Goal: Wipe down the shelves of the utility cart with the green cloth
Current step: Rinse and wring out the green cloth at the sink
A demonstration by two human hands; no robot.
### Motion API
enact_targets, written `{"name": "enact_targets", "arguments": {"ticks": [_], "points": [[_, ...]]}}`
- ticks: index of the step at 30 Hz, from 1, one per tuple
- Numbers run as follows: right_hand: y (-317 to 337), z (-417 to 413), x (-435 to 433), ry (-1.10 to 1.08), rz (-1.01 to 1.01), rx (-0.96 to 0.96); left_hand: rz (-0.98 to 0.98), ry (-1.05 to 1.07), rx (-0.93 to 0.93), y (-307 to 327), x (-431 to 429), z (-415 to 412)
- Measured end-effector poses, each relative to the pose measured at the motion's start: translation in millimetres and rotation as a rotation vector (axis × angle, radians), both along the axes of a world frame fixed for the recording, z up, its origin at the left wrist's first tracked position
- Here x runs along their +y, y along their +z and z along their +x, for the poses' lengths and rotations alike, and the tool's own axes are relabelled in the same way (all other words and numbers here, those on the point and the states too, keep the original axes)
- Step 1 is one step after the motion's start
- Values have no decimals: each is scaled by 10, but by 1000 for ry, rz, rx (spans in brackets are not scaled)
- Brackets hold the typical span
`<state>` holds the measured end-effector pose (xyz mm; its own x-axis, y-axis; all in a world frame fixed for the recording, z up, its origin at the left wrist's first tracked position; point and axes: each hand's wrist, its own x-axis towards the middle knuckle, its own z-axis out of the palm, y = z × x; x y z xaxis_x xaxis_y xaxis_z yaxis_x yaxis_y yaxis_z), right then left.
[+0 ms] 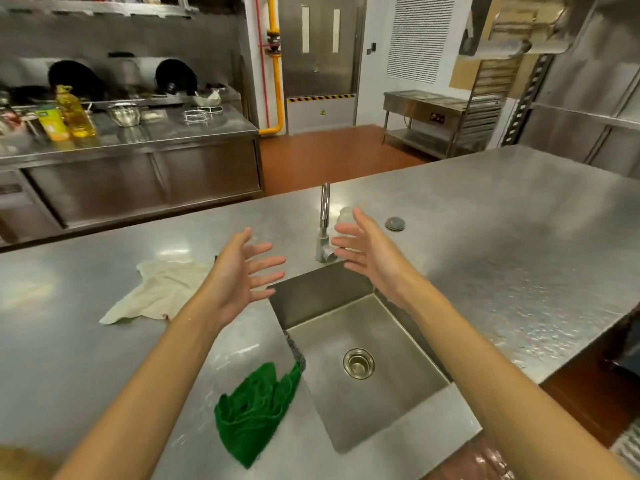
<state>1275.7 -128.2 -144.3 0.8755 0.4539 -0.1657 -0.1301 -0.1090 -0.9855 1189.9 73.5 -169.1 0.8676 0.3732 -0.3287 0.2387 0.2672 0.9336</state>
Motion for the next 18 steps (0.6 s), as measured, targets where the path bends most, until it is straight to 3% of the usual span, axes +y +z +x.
{"name": "enact_targets", "arguments": {"ticks": [18], "points": [[-1537, 30, 1200, 209, -233, 263, -224, 210, 229, -1319, 951, -489]]}}
